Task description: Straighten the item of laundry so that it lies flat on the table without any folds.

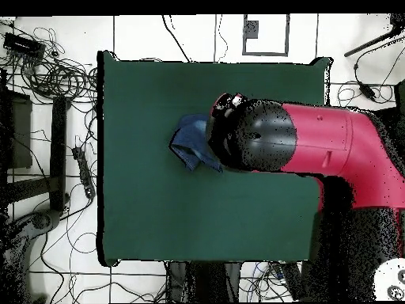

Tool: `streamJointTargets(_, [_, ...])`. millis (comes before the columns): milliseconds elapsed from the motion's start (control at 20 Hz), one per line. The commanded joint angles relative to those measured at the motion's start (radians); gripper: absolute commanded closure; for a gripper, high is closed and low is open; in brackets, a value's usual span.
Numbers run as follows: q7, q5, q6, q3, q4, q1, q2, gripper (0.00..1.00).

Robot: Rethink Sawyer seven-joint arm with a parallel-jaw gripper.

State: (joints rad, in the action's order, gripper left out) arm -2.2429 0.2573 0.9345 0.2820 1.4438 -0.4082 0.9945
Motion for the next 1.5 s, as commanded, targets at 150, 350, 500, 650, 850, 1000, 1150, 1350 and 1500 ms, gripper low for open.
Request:
streamJointTargets(150, [0.188,-0.037,0.272,0.07,0.008,-0.031,-0.025,0.0])
streamJointTargets(350, [0.179,-0.047,0.226,0.084,0.059,-0.029,-0.034,0.0])
streamJointTargets(500, [0.242,-0.018,0.196,0.108,0.077,-0.034,-0.057,0.0])
streamJointTargets(650, [0.225,0.002,0.153,0.107,0.09,-0.027,-0.075,0.0])
streamJointTargets(850, [0.219,0.008,0.122,0.107,0.099,-0.031,-0.099,0.0])
streamJointTargets(1000, [0.243,0.002,0.083,0.125,0.122,-0.049,-0.124,0.0])
streamJointTargets(1150, [0.229,0.004,0.057,0.128,0.135,-0.056,-0.145,0.0])
streamJointTargets(1350, [0.208,0.023,0.04,0.125,0.133,-0.055,-0.172,0.0])
streamJointTargets(1500, [0.224,0.039,0.04,0.127,0.133,-0.054,-0.188,0.0])
